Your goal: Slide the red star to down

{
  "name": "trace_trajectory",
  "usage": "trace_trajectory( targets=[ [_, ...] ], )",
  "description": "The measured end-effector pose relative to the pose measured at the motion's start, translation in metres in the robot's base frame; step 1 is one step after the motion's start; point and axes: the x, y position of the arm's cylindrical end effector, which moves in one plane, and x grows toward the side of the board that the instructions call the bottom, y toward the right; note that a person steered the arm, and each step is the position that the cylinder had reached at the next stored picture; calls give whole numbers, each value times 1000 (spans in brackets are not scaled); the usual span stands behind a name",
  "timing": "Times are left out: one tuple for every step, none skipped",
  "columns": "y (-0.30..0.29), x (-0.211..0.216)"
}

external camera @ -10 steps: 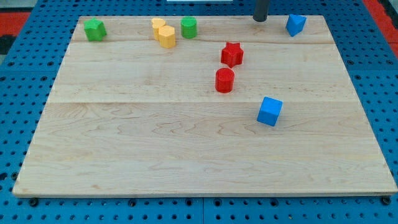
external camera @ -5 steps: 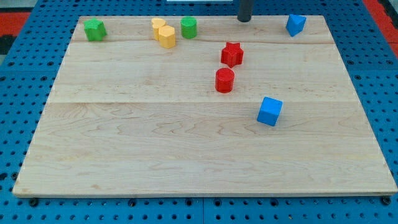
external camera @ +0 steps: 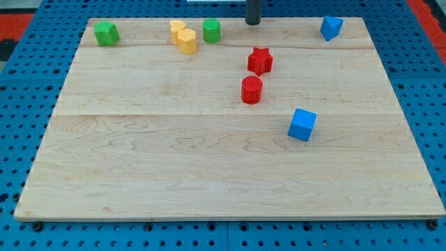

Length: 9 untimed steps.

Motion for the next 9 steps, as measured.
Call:
trace_trajectory(
  targets=[
    [0, 23],
    [0, 68],
    [0, 76],
    [0, 78],
    [0, 97],
    [0, 101],
    [0, 113],
    [5, 112],
    [66, 109]
  ],
)
